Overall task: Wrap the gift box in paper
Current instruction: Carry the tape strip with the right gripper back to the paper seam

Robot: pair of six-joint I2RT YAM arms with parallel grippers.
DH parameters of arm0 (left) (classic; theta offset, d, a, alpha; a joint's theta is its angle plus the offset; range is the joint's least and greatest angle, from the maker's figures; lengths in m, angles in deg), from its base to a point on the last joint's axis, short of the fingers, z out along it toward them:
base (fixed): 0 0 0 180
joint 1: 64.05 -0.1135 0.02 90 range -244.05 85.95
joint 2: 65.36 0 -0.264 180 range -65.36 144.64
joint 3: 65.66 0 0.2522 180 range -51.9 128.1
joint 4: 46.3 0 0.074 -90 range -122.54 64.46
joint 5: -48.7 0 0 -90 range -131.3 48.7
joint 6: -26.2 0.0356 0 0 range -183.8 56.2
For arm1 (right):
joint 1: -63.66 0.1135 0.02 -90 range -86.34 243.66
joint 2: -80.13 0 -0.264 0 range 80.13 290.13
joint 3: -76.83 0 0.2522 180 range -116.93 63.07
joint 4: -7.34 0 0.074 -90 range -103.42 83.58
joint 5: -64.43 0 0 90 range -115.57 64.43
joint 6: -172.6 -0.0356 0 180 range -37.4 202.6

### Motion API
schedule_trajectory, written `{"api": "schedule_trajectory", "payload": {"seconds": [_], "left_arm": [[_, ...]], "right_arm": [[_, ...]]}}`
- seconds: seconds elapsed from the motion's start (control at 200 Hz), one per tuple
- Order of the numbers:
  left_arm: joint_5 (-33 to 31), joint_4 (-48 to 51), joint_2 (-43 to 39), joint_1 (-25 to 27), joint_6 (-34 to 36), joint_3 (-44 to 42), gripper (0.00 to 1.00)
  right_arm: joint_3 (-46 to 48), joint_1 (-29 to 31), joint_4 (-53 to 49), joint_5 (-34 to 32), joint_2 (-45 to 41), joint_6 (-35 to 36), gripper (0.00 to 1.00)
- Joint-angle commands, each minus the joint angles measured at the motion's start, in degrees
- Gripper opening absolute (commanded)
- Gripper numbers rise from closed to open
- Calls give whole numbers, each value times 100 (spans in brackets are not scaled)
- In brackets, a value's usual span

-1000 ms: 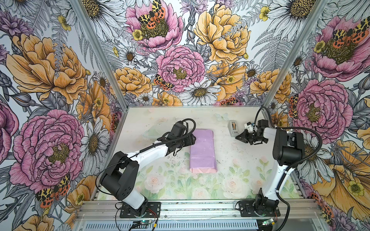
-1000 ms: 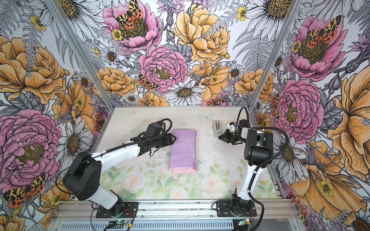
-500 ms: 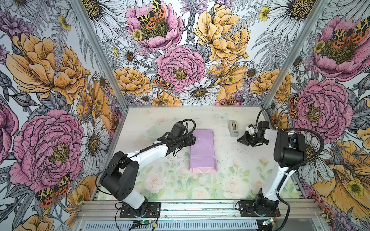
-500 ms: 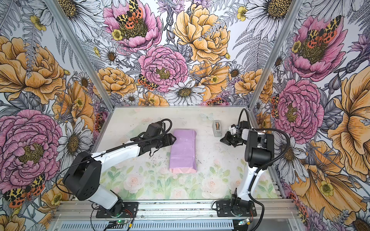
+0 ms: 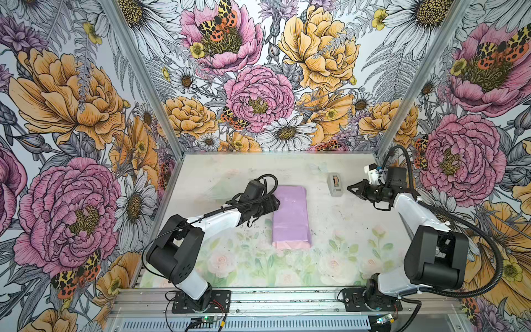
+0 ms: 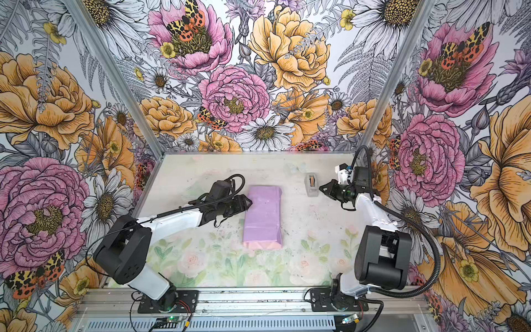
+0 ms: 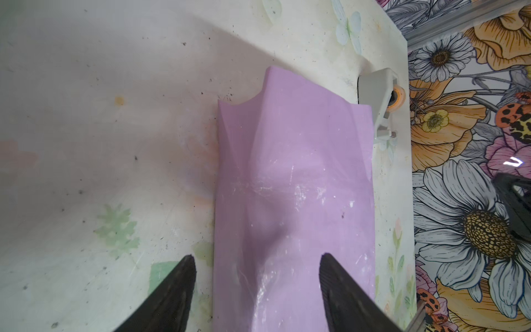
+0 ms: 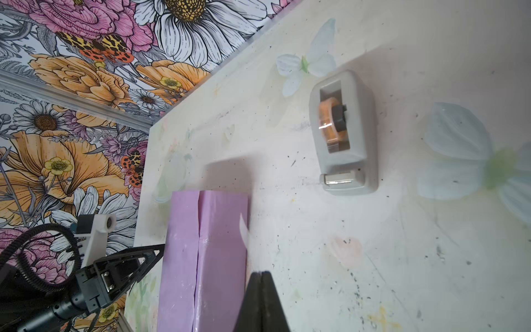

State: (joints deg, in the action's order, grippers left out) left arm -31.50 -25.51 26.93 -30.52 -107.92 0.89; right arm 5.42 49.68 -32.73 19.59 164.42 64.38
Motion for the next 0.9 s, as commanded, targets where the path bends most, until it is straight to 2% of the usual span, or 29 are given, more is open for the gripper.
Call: {"api": "schedule_trajectory", "payload": {"seconds": [0.0,0.045,0.125,0.26,0.4,0.485,0.61,0.896], "left_arm": [[201,-262,44,110,-148,-75,70],[191,-287,56,134,-172,-90,70],[157,-315,61,178,-193,-128,70],[126,-318,25,226,-220,-177,69],[85,-320,-49,267,-233,-233,69],[63,-318,-88,276,-238,-269,69],[64,-316,-115,300,-244,-314,69],[33,-320,-176,364,-242,-363,68]], "right_arm": [[232,200,-33,68,-245,-156,0],[287,368,-85,-51,-301,-174,0],[391,726,-197,-657,-372,-305,0],[612,1503,-220,-1997,-494,-761,0],[973,2428,187,-3410,-746,-1638,0],[1183,2856,566,-3751,-862,-2092,0],[1256,3395,728,-4173,-790,-2389,0],[1092,4057,1056,-4366,-255,-2608,0]]}}
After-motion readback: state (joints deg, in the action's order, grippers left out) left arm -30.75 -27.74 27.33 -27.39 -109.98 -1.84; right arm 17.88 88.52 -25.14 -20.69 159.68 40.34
